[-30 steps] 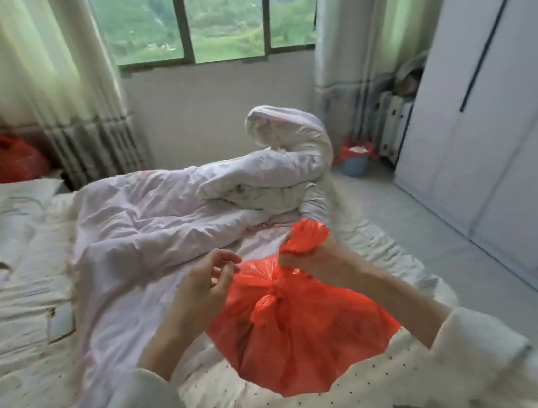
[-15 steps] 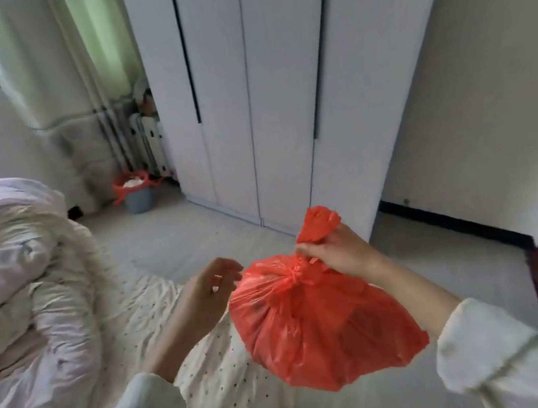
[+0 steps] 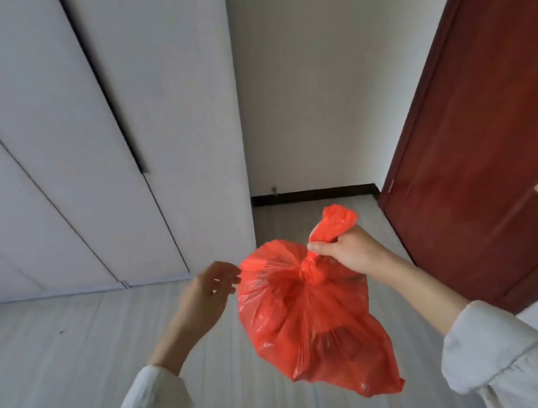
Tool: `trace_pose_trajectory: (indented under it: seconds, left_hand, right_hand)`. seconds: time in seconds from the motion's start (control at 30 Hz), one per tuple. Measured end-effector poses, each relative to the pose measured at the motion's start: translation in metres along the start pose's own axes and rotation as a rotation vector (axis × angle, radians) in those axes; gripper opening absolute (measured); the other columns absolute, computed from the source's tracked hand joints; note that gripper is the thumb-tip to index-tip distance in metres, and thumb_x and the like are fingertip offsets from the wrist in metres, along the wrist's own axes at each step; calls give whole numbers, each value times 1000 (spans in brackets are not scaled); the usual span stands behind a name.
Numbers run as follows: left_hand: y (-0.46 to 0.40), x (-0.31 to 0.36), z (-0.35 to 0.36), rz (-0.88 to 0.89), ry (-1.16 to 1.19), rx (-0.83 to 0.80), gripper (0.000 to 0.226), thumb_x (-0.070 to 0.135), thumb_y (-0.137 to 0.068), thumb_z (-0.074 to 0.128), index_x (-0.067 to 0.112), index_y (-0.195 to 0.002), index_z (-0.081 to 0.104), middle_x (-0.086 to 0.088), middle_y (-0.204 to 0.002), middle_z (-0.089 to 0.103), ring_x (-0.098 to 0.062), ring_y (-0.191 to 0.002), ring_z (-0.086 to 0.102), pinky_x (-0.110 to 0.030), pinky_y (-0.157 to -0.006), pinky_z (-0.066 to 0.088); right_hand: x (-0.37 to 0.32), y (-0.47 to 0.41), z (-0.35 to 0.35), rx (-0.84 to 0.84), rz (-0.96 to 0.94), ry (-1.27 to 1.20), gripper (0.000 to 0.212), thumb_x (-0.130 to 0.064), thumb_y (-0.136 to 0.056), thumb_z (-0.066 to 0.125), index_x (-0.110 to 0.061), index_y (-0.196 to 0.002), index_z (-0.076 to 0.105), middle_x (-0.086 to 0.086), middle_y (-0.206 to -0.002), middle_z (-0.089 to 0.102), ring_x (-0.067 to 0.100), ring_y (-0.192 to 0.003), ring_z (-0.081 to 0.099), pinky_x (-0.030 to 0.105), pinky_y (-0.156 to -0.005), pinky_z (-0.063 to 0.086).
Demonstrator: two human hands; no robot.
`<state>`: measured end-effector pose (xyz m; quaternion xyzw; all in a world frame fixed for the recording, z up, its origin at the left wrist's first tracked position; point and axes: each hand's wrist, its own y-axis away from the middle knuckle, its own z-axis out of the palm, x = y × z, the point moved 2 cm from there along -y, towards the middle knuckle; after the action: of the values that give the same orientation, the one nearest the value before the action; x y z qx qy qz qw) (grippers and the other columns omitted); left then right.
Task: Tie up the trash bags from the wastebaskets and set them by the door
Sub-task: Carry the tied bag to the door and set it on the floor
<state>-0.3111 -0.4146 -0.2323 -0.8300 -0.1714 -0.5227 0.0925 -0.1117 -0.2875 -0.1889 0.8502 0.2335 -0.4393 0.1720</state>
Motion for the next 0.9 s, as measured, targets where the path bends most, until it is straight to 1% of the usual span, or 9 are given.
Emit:
trace_pose_trajectory:
  seconds: [0.13, 0.27, 0.37, 0.47, 0.53, 0.6, 0.73, 0.83, 0.9]
  left_hand:
    - [-101, 8, 37, 24, -21, -134, 27, 3, -92, 42, 24, -81, 55, 5, -75, 63, 3, -58, 59, -4, -53, 42]
    - [-201, 6, 83, 26, -44, -197, 24, 4, -92, 43, 21, -85, 57, 4, -76, 63, -7, -67, 60, -5, -54, 42]
    - [-282, 7, 122, 12, -48, -222, 24, 0, -92, 41, 17, -85, 57, 4, -76, 61, -12, -67, 59, -4, -55, 42]
    - [-358, 17, 161, -28, -28, -249, 26, -4, -90, 40, 15, -85, 57, 0, -76, 61, -14, -66, 57, -9, -56, 44]
    - [-405, 26, 184, -34, -25, -284, 27, -1, -91, 41, 19, -82, 57, 4, -75, 62, -8, -65, 59, -10, -58, 45]
    - [-449, 33, 201, -56, -8, -302, 27, 1, -92, 42, 22, -82, 57, 9, -74, 62, -7, -66, 59, -13, -60, 45]
    - [-539, 35, 239, -119, 2, -308, 22, 5, -94, 39, 14, -91, 59, 0, -79, 63, -18, -71, 60, -28, -70, 45]
    - [-612, 28, 275, -154, 7, -332, 21, 5, -94, 38, 9, -95, 59, -5, -81, 61, -23, -73, 58, -23, -65, 45]
    - [-663, 18, 301, -186, 18, -351, 21, 4, -94, 38, 6, -97, 59, -4, -79, 60, -20, -71, 58, -17, -61, 44]
  right_hand:
    - [37, -66, -39, 88, 107, -57, 6, -15, -84, 62, -11, -85, 65, 4, -90, 64, 19, -91, 61, 36, -92, 47]
    - [79, -147, -74, 101, 179, -91, 7, -14, -85, 61, -14, -78, 64, 5, -86, 65, 27, -90, 65, 41, -88, 52]
    - [116, -216, -107, 111, 205, -122, 5, -12, -85, 62, -11, -81, 65, 6, -85, 65, 26, -87, 65, 41, -85, 53]
    - [147, -278, -147, 118, 257, -157, 5, -10, -85, 61, -9, -87, 65, 6, -86, 64, 20, -84, 64, 33, -77, 54]
    - [164, -316, -174, 118, 299, -180, 6, -10, -85, 61, -9, -89, 65, 4, -85, 64, 15, -80, 64, 22, -69, 53]
    - [183, -351, -198, 108, 337, -184, 6, -10, -86, 60, -10, -89, 65, 0, -83, 64, 10, -76, 63, 16, -64, 52]
    - [230, -430, -241, 138, 401, -211, 4, -8, -85, 61, -10, -86, 64, 4, -84, 64, 14, -77, 63, 21, -66, 52]
    - [276, -494, -267, 181, 484, -244, 5, -8, -84, 62, -12, -83, 63, 3, -81, 64, 15, -76, 63, 21, -64, 52]
    - [310, -538, -280, 213, 538, -266, 14, -6, -83, 63, -16, -74, 62, 0, -76, 64, 11, -69, 62, 16, -55, 52]
